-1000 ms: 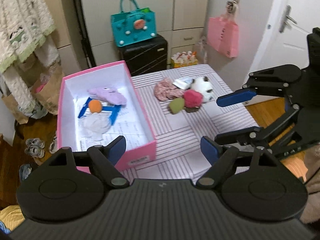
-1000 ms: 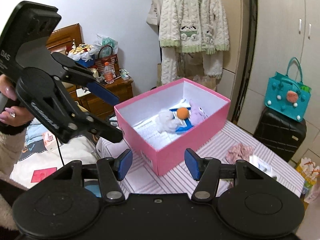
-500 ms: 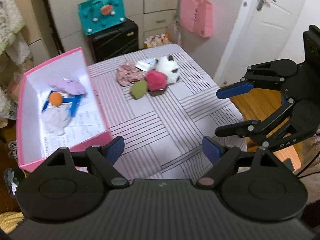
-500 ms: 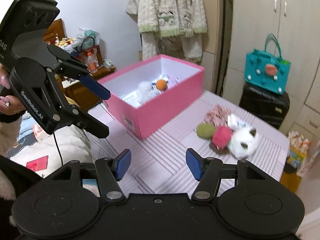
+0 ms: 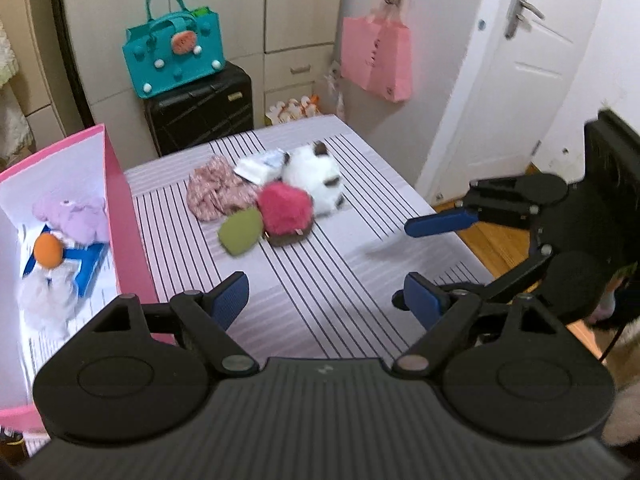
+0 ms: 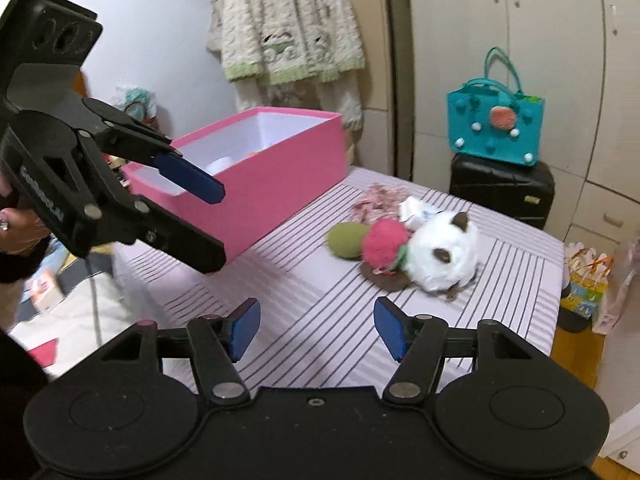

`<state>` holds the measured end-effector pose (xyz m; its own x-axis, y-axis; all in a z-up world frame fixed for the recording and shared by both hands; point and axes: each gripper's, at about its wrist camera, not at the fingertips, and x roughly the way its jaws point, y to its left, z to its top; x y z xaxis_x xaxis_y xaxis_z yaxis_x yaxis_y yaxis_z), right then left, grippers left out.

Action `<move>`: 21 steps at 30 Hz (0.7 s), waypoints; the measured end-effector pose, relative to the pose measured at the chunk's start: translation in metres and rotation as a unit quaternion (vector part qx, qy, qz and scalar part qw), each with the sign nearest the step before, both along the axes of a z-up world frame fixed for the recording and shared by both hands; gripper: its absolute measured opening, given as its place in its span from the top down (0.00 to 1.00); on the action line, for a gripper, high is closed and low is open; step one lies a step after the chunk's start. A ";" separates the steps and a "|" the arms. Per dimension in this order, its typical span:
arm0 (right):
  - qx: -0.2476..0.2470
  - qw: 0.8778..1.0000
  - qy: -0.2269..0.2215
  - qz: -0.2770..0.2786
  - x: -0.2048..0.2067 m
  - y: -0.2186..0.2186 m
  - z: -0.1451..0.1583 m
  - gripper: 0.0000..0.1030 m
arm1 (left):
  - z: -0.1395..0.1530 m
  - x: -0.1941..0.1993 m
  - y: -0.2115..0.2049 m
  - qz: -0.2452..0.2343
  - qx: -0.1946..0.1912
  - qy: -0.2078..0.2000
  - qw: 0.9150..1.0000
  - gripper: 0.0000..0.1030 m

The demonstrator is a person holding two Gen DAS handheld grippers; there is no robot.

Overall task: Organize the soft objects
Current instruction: 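Withdraw both tools from the box toward the remaining table items, then grasp the green sponge with the left tool while the right tool grasps the pink pompom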

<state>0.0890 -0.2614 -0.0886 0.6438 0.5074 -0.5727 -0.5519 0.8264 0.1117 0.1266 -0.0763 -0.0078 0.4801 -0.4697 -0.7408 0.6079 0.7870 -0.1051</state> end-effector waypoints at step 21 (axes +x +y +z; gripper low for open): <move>-0.130 0.985 -0.115 0.009 0.084 0.042 -0.042 0.44 | -0.065 0.112 -0.041 -0.019 0.184 0.040 0.982 0.49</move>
<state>0.1729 -0.2195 -0.1310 0.7640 0.3754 -0.5248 -0.5525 0.8007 -0.2316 0.2386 -0.1171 -0.0730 0.4003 -0.1786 -0.8988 0.6382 0.7582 0.1336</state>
